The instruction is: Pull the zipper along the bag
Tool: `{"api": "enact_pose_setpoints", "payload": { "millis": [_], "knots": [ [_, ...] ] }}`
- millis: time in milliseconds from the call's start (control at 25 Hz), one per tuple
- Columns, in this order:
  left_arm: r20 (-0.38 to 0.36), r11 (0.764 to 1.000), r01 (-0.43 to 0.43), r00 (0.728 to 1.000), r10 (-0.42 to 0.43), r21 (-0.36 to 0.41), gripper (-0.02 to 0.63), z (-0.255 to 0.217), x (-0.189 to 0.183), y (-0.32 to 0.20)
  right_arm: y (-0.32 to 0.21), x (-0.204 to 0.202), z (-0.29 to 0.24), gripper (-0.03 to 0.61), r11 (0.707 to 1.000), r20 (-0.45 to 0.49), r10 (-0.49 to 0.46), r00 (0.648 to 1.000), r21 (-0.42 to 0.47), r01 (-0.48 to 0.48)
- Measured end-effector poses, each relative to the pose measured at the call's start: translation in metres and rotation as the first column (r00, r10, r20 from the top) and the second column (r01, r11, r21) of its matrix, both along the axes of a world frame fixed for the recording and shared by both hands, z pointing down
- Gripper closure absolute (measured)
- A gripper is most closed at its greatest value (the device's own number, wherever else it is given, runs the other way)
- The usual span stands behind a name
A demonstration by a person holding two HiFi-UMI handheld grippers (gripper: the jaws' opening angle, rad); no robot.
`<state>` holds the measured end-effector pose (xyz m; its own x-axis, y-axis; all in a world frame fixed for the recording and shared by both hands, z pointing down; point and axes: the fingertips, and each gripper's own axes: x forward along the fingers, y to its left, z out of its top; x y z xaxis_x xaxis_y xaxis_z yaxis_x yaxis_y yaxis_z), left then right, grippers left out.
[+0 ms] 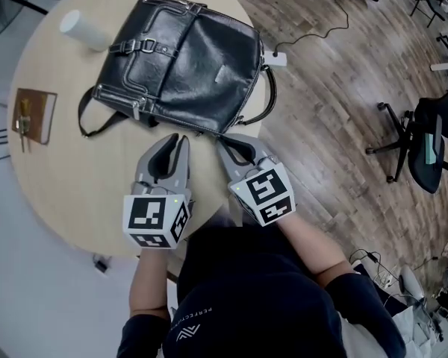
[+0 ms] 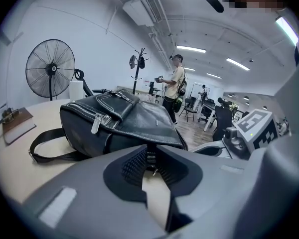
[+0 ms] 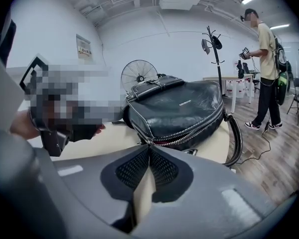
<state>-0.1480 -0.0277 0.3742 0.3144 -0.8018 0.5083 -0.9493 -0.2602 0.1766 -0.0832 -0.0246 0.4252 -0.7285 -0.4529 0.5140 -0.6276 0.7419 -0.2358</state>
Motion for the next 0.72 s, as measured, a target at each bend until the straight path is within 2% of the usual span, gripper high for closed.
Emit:
{"api": "enact_pose_setpoints", "payload": {
  "millis": [280, 560, 720],
  "knots": [
    [0.044, 1.0, -0.009, 0.999, 0.008, 0.008, 0.54, -0.004, 0.011, -0.008, -0.001, 0.005, 0.0, 0.568, 0.999, -0.006, -0.04, 0.999, 0.001, 0.04],
    [0.039, 1.0, -0.021, 0.999, 0.021, -0.001, 0.518, -0.01, 0.021, -0.013, -0.003, 0.009, -0.002, 0.568, 0.998, -0.035, -0.065, 0.997, 0.023, 0.066],
    [0.125, 0.999, -0.045, 0.991, 0.042, 0.023, 0.495, -0.015, 0.03, -0.017, -0.003, 0.008, -0.002, 0.568, 0.994, -0.055, -0.096, 0.994, 0.037, 0.098]
  ]
}}
